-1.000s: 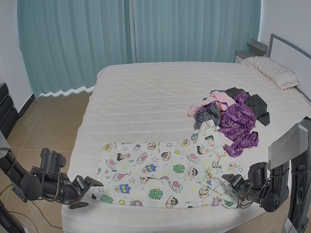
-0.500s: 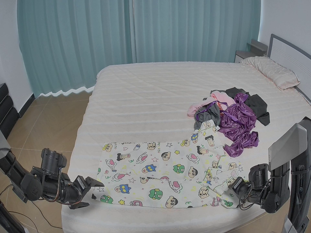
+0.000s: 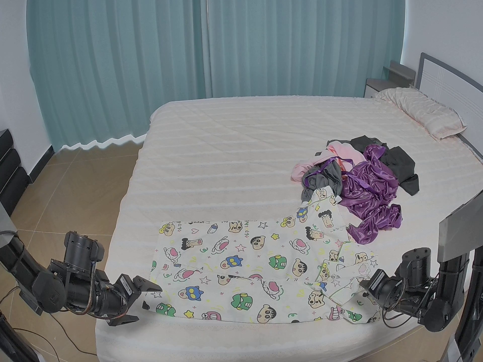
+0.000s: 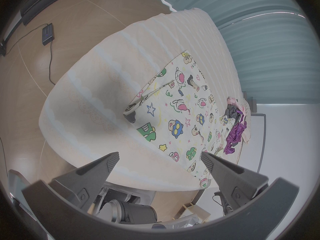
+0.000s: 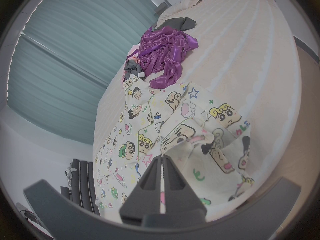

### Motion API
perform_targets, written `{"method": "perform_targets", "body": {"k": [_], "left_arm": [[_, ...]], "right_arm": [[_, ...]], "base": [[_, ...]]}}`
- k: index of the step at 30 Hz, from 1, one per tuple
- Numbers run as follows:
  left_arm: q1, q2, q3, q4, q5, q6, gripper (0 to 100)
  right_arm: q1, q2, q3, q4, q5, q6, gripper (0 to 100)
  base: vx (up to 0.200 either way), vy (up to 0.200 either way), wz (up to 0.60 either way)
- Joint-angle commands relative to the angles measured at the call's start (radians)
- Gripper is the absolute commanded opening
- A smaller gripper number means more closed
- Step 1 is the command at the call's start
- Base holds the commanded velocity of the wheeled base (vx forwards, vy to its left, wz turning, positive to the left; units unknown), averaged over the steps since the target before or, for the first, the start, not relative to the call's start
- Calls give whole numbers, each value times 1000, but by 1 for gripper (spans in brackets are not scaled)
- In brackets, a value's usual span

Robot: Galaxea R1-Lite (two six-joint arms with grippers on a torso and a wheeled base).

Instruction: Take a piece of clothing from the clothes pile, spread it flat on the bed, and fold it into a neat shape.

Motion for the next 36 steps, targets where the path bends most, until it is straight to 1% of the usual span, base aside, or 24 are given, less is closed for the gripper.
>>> {"method": "perform_targets", "body": {"k": [1, 7, 11, 13, 14, 17, 20, 22, 23, 26, 28, 30, 36], "left_arm": [[0, 2, 3, -1, 0, 0, 100], [0, 2, 4, -1, 2, 0, 100], [0, 2, 4, -1, 2, 0, 100], [0, 2, 4, -1, 2, 0, 100], [0, 2, 4, -1, 2, 0, 100], [0, 2, 11, -2, 2, 1, 100], [0, 4, 11, -10, 2, 1, 100], [0, 4, 14, -16, 2, 1, 100], [0, 4, 17, -18, 2, 1, 100], [0, 7, 17, -18, 2, 3, 100], [0, 8, 17, -18, 3, 3, 100], [0, 8, 17, -18, 2, 3, 100], [0, 8, 17, -18, 3, 3, 100]], "right_arm": [[51, -141, 20, 55, -3, -4, 0], [101, -258, 20, 167, -11, -15, 0], [110, -314, 19, 200, -12, -29, 0], [107, -362, 0, 265, -12, -64, 0], [107, -362, 0, 265, -12, -64, 0], [104, -394, -61, 357, -12, -73, 0], [104, -442, -156, 490, -14, -98, 0], [104, -492, -225, 616, -14, -99, 0], [104, -529, -273, 705, -12, -99, 0], [106, -597, -349, 862, -5, -99, 0], [109, -612, -372, 912, -3, -99, 0], [109, -614, -383, 934, -6, -101, 0], [112, -640, -383, 966, -14, -116, 0]], "base": [[0, 0, 0], [0, 0, 0], [0, 0, 0], [0, 0, 0], [0, 0, 0], [0, 0, 0], [0, 0, 0], [0, 0, 0], [0, 0, 0], [0, 0, 0], [0, 0, 0], [0, 0, 0], [0, 0, 0]]}}
